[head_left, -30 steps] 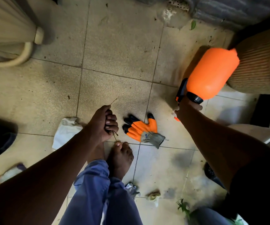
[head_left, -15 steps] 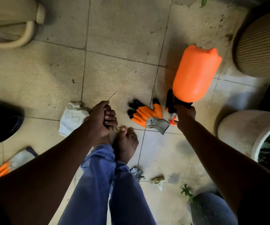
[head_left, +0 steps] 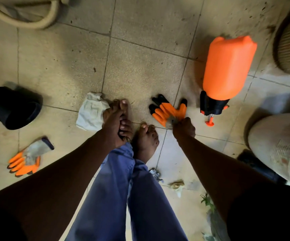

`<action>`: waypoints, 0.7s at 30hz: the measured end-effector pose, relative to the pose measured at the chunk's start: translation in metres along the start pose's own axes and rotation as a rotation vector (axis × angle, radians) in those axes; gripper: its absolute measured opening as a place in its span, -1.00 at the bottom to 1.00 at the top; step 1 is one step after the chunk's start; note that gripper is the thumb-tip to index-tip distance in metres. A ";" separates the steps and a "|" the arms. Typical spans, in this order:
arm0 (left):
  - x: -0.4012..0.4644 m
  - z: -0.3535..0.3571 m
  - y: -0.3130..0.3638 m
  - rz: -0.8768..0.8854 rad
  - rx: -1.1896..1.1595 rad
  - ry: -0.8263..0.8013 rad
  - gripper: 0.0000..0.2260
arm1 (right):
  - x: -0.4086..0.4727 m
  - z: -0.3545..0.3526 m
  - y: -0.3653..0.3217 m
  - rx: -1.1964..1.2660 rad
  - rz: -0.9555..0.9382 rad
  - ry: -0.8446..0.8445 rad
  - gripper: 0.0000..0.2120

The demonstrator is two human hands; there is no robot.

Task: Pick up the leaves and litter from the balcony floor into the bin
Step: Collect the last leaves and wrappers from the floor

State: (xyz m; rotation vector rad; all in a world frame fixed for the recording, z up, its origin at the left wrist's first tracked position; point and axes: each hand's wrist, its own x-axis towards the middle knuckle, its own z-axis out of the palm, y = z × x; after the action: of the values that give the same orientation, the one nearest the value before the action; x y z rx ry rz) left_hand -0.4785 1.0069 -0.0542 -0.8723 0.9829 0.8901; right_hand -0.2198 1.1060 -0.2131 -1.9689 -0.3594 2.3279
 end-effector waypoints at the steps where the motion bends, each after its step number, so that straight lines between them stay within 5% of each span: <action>1: -0.002 -0.003 -0.001 0.006 -0.003 0.001 -0.44 | -0.006 -0.007 -0.003 -0.112 -0.057 0.029 -0.04; 3: -0.008 -0.008 -0.002 0.015 -0.039 0.003 -0.46 | -0.048 0.012 -0.021 -0.525 -0.141 0.173 -0.56; 4: -0.012 -0.010 -0.003 0.017 -0.058 0.005 -0.48 | -0.081 0.035 -0.034 -0.688 -0.180 0.382 -0.72; 6: -0.027 -0.013 -0.006 0.029 -0.094 0.007 -0.49 | -0.117 0.055 -0.055 -0.546 -0.261 0.440 -0.85; 10: -0.066 -0.018 -0.004 0.083 -0.164 0.012 -0.46 | -0.147 0.091 -0.099 -0.168 -0.226 0.237 -0.72; 13: -0.094 -0.030 0.000 0.107 -0.206 0.011 -0.47 | -0.164 0.112 -0.103 -0.131 -0.158 0.285 -0.65; 17: -0.123 -0.053 0.003 0.142 -0.271 0.034 -0.55 | -0.174 0.156 -0.085 -0.854 -0.095 0.305 -0.62; 21: -0.127 -0.088 -0.001 0.147 -0.334 0.072 -0.60 | -0.177 0.223 -0.064 -1.544 -0.263 0.067 -0.61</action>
State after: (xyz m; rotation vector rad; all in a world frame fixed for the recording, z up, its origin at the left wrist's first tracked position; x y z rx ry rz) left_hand -0.5416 0.8996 0.0373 -1.1302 0.9847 1.1768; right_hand -0.4131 1.1031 0.0051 -1.9660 -2.7585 1.7394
